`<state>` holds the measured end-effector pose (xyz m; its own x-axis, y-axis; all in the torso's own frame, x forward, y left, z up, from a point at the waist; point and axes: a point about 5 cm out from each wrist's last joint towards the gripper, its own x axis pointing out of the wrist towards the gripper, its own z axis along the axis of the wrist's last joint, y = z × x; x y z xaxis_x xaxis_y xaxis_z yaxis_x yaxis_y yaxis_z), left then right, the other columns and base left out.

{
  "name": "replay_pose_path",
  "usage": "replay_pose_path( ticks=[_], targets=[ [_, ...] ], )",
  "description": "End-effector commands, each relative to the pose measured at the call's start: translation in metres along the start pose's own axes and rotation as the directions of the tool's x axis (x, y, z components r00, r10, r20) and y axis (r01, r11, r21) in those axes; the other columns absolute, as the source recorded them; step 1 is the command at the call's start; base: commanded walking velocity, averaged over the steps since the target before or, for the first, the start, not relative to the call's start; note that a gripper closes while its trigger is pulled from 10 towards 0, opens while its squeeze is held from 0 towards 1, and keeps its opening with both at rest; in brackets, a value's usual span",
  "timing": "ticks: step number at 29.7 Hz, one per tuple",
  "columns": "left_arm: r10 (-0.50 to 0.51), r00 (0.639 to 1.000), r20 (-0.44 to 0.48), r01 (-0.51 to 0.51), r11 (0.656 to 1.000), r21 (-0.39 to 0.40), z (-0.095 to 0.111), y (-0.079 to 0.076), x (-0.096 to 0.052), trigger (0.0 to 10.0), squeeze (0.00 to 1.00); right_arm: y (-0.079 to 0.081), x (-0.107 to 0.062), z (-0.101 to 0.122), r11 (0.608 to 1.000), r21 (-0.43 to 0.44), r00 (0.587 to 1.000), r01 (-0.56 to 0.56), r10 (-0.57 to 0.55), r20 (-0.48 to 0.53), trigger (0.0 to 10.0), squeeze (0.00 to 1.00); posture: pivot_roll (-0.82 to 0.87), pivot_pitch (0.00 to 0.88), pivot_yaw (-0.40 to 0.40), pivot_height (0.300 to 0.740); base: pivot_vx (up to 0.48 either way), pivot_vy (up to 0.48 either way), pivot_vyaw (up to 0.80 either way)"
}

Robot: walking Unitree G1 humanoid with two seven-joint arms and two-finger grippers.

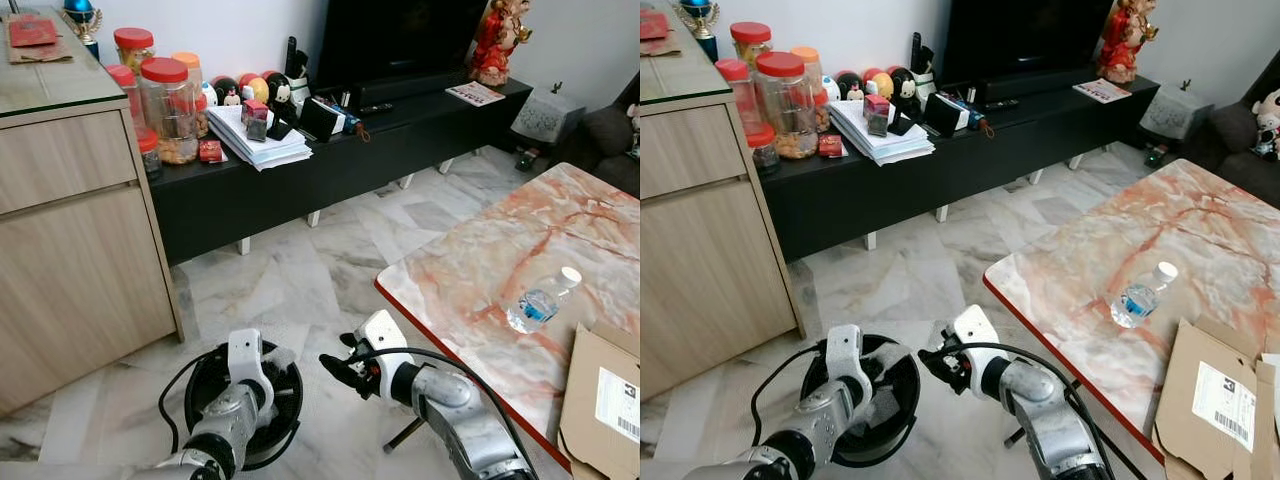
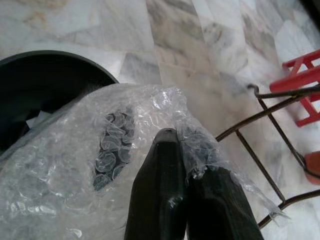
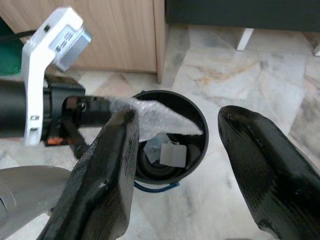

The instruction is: Picking trash to rubbish bin

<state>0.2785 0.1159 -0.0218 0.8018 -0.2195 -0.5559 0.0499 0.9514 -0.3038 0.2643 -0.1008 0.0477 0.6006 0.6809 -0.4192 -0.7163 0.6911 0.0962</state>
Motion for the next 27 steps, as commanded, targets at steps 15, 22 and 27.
replay_pose_path(
  ticks=[15,22,27],
  targets=[
    [0.174,0.984,0.033,-0.176,0.982,0.066,0.009,0.024,-0.004,10.0,0.0,-0.003,-0.002,0.005,1.0,-0.01,1.0,0.012,-0.012,0.008,10.0,0.0,0.01,0.052,-0.195,0.74,0.0,0.0,0.0],
    [0.154,0.988,0.018,-0.155,0.982,0.104,0.005,0.017,-0.002,10.0,0.0,-0.004,-0.002,0.006,1.0,-0.013,1.0,0.01,-0.01,0.01,10.0,0.0,0.01,0.051,-0.197,0.74,0.0,0.0,0.0],
    [0.162,0.986,0.031,-0.164,0.98,0.115,0.006,0.017,-0.002,10.0,1.0,-0.005,-0.002,0.005,1.0,-0.014,1.0,0.009,-0.009,0.007,10.0,0.0,0.01,0.051,-0.197,0.74,0.0,0.0,0.0]
  ],
)
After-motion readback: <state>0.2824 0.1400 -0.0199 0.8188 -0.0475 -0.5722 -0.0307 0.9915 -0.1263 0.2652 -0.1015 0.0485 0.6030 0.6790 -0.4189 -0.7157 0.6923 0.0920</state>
